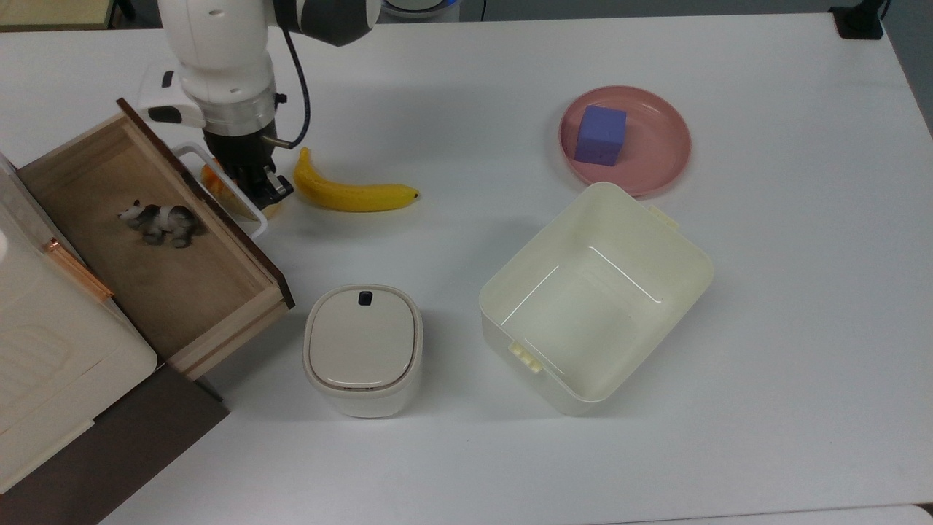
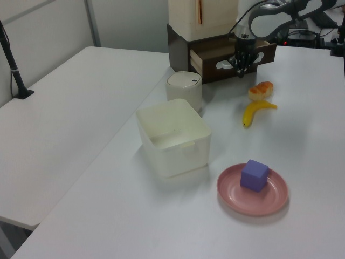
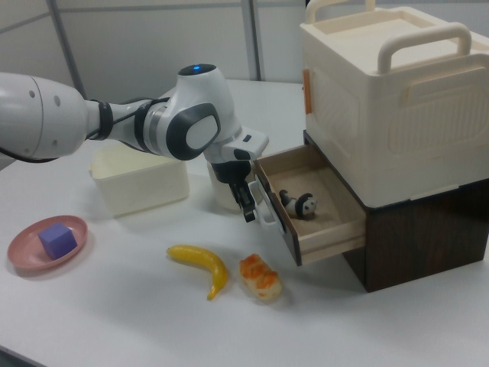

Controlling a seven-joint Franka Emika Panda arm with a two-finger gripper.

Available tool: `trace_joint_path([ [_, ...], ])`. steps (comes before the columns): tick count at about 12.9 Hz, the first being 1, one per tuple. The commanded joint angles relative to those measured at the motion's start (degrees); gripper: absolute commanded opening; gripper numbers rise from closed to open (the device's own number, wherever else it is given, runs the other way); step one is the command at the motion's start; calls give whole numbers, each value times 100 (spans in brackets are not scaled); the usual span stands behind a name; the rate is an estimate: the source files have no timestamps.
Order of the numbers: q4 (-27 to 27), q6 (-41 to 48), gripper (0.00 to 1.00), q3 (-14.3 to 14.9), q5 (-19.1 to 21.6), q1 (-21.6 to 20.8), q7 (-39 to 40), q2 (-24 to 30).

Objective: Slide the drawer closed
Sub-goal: 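Push the drawer front with the gripper into the wooden cabinet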

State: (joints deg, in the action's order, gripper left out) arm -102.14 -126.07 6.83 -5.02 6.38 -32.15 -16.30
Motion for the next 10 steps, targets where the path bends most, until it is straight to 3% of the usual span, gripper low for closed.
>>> trace_joint_path([
  [1,527,-207,0,55,-253,108,-239,-487],
  [7,642,-1041,0,72,-280,442,-300,-567],
  [10,826,-1296,0,300,-297,443,-301,-707],
])
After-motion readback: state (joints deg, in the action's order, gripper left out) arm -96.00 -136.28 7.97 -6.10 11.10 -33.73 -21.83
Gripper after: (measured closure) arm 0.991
